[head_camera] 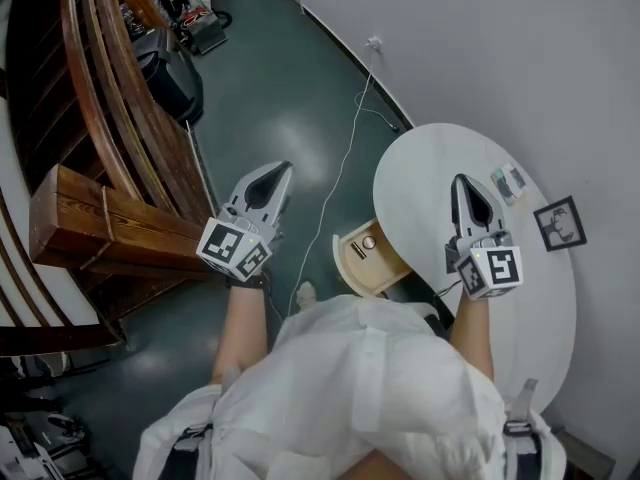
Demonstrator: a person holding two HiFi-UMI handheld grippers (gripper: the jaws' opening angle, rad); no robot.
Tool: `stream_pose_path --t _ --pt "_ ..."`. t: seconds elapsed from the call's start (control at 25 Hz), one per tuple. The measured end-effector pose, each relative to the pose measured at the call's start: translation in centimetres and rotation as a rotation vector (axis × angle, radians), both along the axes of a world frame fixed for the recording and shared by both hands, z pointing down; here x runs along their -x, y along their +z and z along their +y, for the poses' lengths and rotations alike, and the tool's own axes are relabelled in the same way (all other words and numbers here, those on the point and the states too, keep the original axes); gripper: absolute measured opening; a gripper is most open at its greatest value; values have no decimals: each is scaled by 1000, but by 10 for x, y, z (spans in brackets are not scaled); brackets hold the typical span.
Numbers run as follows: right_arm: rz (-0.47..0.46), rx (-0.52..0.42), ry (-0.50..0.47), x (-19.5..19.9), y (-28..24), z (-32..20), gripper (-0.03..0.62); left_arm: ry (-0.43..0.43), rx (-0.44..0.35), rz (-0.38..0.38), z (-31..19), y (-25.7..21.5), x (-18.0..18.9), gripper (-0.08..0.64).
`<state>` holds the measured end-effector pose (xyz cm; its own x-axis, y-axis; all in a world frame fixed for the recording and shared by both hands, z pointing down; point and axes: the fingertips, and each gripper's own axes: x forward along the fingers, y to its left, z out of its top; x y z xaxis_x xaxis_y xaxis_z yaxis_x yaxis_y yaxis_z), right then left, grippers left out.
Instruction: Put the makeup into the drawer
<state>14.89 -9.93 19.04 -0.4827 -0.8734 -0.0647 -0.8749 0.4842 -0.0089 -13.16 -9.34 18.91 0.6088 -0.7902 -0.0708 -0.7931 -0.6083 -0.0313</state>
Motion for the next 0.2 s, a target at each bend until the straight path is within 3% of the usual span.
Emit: stream_pose_path --t 0.2 --pt "9 -19 -15 1 -3 0 9 -19 16 20 3 -1 -1 25"
